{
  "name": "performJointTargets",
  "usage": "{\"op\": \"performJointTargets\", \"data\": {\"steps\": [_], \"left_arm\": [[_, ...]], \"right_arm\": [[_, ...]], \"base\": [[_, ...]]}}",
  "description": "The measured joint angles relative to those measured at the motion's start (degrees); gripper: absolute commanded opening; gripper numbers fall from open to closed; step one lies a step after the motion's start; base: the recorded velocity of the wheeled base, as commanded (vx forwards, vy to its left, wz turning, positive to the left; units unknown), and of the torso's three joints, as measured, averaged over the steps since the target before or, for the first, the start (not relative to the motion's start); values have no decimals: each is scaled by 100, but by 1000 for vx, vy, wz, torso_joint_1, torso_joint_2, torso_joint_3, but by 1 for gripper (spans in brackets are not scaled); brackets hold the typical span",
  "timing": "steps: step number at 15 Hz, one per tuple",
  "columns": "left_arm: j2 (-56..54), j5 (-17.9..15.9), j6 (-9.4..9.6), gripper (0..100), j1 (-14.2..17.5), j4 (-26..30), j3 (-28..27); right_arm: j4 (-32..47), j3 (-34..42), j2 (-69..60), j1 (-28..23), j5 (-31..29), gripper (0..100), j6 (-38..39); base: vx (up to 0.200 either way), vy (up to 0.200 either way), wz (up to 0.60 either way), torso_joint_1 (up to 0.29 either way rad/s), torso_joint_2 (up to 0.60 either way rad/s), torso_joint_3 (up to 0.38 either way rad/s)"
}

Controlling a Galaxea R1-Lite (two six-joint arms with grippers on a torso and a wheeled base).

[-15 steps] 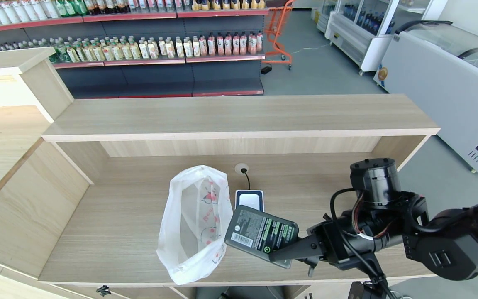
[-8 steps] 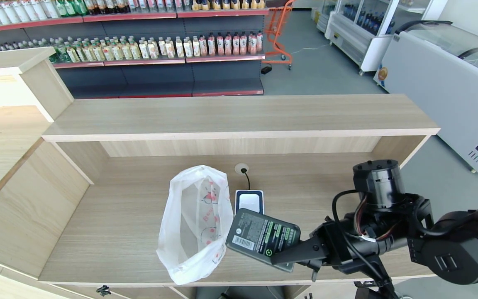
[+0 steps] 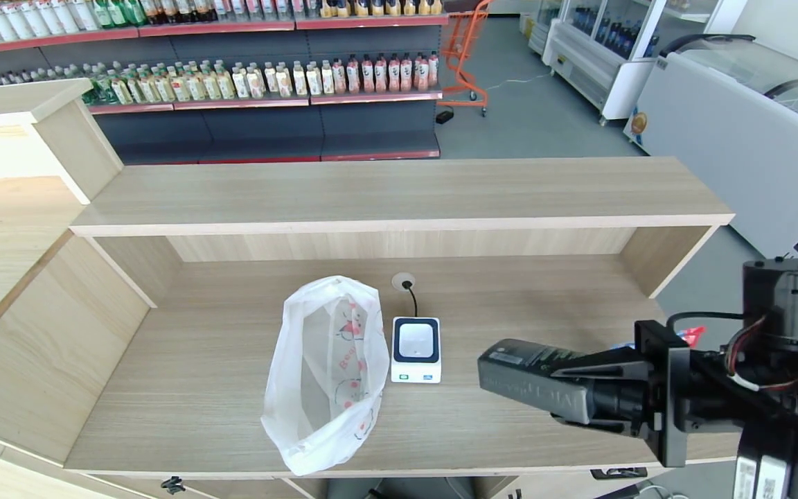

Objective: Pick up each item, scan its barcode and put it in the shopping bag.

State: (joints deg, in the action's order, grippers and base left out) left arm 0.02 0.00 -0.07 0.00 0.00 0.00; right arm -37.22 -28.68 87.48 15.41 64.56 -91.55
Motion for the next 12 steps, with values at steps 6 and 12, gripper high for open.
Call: {"op": "performJointTargets", "data": {"steps": [6, 12], "left_arm": [[0, 0, 0, 100, 0, 0, 0], [-2, 0, 0, 100, 0, 0, 0]], "right_arm": [[-551, -133, -505, -1067, -741, 0, 5876], [-1367, -1549, 1180, -1123, -2392, 0, 8028]], "base": [[0, 0, 0, 0, 0, 0], [0, 0, 0, 0, 0, 0]]}}
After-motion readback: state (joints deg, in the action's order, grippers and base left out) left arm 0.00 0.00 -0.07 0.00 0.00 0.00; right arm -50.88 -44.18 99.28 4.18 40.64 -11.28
